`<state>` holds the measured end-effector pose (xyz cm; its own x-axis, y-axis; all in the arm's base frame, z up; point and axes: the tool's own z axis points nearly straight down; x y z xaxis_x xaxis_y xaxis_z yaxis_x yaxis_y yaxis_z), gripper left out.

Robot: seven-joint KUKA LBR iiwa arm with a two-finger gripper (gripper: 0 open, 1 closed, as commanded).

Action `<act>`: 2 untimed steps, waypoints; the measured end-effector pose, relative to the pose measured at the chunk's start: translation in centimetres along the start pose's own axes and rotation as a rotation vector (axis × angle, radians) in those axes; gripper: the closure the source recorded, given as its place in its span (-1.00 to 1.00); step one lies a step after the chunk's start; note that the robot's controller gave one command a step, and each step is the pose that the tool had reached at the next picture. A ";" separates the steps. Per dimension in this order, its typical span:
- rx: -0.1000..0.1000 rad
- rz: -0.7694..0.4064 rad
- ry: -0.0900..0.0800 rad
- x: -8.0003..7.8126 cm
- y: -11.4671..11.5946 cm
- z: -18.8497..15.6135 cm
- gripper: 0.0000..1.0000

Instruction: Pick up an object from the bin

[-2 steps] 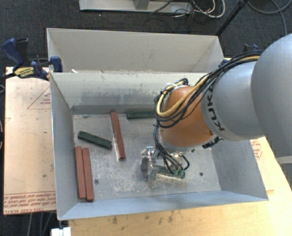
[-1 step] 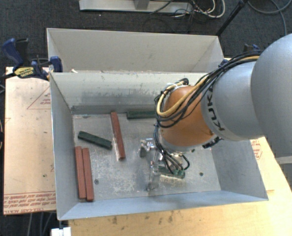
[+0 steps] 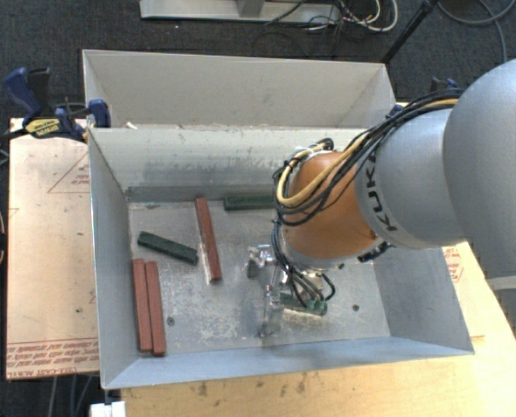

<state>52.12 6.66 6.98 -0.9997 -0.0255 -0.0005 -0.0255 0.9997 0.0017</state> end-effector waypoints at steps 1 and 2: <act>-0.002 -0.063 0.002 -2.2 -3.4 -1.0 -1.00; 0.002 -0.070 -0.004 -0.8 -7.3 -2.1 -1.00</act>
Offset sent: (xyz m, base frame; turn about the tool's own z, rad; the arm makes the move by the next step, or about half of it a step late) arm -0.0217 -0.0929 0.0285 -0.0670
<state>53.09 -0.59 9.03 -0.9954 -0.0958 -0.0041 -0.0958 0.9954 -0.0005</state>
